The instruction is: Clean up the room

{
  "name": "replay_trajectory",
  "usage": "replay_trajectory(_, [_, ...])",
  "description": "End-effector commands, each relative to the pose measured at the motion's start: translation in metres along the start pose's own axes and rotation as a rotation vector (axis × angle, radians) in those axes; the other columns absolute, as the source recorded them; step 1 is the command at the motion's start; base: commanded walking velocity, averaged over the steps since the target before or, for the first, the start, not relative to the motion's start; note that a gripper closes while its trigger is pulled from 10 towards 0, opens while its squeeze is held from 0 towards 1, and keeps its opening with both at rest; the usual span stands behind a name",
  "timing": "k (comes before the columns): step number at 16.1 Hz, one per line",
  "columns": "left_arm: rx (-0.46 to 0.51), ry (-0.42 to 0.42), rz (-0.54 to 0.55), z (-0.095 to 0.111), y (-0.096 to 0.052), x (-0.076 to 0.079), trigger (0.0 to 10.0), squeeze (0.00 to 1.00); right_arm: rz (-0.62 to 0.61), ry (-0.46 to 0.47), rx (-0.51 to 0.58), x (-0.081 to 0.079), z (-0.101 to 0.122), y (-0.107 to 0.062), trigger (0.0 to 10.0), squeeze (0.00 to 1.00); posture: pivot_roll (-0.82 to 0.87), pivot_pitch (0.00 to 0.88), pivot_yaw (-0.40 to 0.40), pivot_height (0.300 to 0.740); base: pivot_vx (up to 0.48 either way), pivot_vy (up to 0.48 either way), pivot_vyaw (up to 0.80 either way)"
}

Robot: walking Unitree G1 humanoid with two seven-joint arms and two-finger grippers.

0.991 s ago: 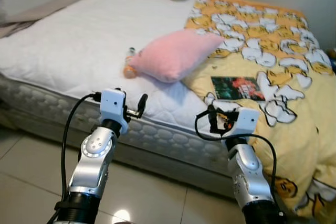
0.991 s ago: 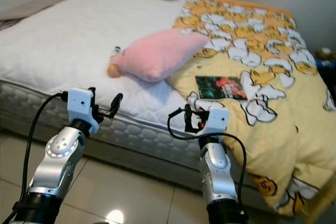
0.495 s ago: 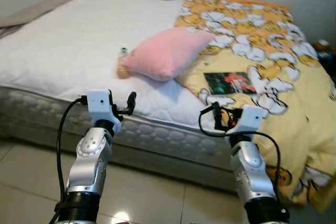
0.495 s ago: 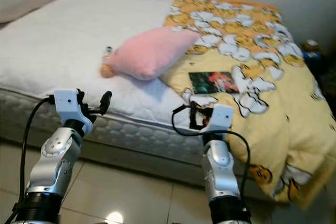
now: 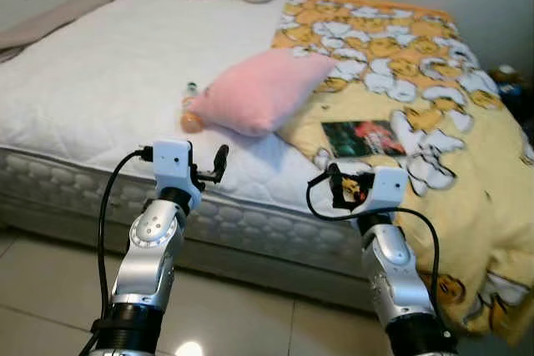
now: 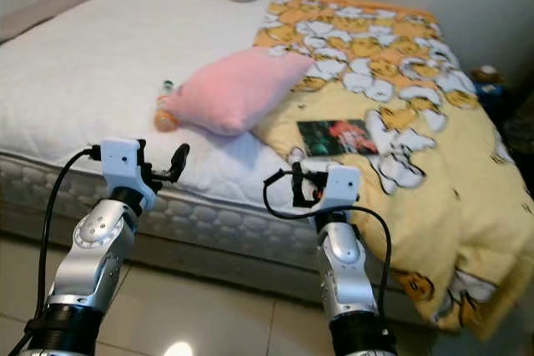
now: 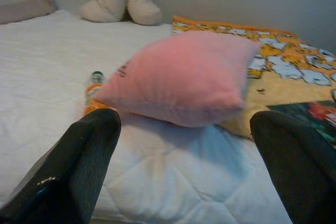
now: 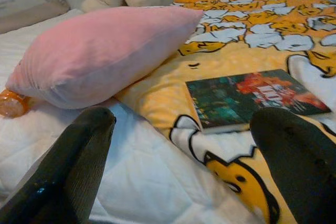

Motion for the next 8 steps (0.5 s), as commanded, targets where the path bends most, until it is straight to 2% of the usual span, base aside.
replay_trajectory(1, [0.021,0.017,-0.007,0.0063,0.0028,0.0030,10.0,0.00,-0.004,-0.004,0.002,0.0028,0.0031,0.0029,10.0,0.00,0.06,0.000,-0.044,0.727,0.416,0.240,0.00])
replay_trajectory(8, [0.052,0.036,-0.024,0.0112,0.0033,0.0046,10.0,0.00,-0.002,-0.014,0.005,0.0019,0.0040,0.0029,10.0,0.00,0.05,0.000,-0.038,0.727,0.423,0.000,0.00])
Point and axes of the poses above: a point about 5 cm out from each wrist's last joint towards the gripper, its own y axis pointing out of the wrist towards the gripper, its own z axis along the axis of the wrist's last joint, x = y × z, the point moved 2 cm from there along y, pointing out of the wrist towards the gripper, and after that the axes turned 3 degrees about -y, right-handed, at the moved point
